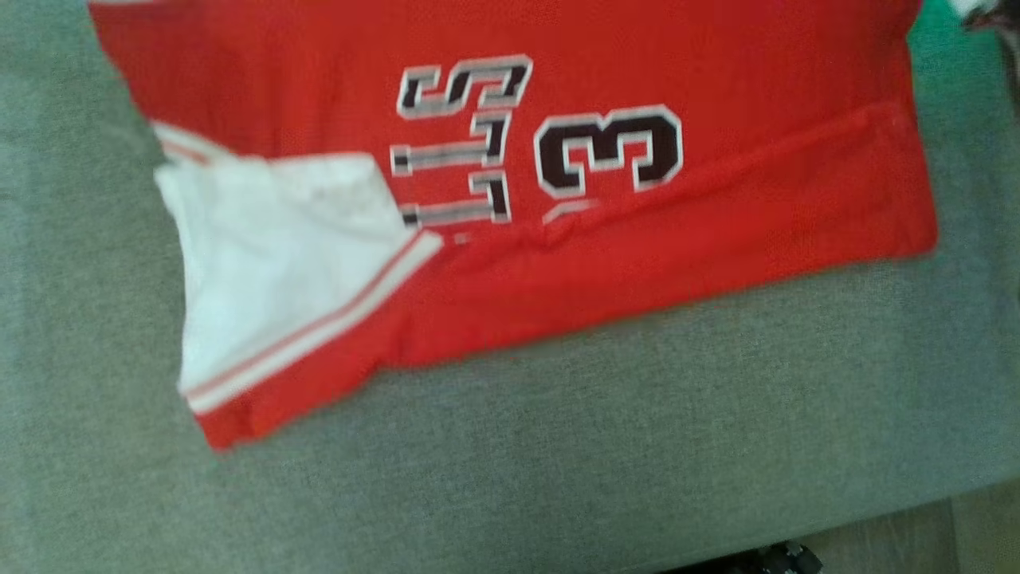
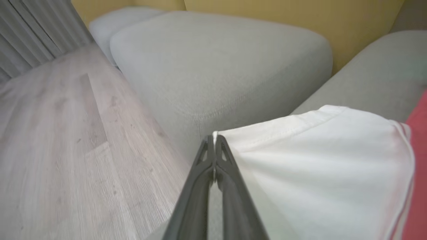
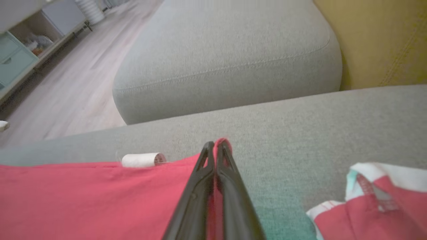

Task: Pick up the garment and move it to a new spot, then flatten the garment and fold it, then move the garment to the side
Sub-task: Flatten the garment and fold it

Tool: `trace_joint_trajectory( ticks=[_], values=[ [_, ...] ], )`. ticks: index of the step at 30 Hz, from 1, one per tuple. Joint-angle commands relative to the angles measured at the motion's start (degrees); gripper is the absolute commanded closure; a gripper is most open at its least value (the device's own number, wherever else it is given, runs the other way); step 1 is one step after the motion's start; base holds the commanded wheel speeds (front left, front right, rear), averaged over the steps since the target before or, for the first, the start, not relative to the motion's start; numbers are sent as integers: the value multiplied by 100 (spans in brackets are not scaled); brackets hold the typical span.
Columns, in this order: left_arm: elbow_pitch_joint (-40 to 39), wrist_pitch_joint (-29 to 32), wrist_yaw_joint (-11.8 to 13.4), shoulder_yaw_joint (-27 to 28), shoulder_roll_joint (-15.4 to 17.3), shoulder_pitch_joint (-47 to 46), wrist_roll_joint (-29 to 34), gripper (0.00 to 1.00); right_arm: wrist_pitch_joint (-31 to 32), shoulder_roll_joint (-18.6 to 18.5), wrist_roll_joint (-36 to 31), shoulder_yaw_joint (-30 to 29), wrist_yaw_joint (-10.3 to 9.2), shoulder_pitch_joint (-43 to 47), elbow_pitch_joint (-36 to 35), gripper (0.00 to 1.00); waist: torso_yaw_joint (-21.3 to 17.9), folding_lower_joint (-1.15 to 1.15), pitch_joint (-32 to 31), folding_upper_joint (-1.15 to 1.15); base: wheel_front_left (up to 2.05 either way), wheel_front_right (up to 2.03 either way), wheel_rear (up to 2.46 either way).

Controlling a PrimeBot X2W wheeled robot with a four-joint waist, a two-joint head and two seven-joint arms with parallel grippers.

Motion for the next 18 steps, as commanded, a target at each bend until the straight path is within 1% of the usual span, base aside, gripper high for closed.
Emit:
trace_joint_trajectory(
  ticks=[1,6,7,10,13,15,18],
  values=[
    [-87,-224,12,309,229,-376,26,100,-72,-170,143,-72,-5,-33,-278,100,26,0,-26,0,0,0,0],
    [-416,-710,12,128,426,-259,-131,100,-181,-582,525,-38,-5,368,-859,100,154,0,-138,0,0,0,0],
    [-416,-710,12,128,426,-259,-131,100,-181,-582,525,-38,-5,368,-859,100,154,0,-138,0,0,0,0],
    [-746,-947,12,43,627,-11,-312,100,-270,-878,670,24,-5,759,-1229,100,250,0,-226,0,0,0,0],
    [-1109,-1161,15,-56,870,328,-357,100,-374,-1189,707,52,-5,1204,-1442,100,359,0,-336,0,0,0,0],
    [-1388,-1295,71,-117,1032,597,-375,100,-464,-1336,746,23,-5,1484,-1560,100,427,0,-420,0,0,0,0],
    [-1870,-1488,267,-215,1259,1028,-395,100,-564,-1517,812,-54,-5,1914,-1709,100,540,0,-554,0,0,0,0]
  ],
)
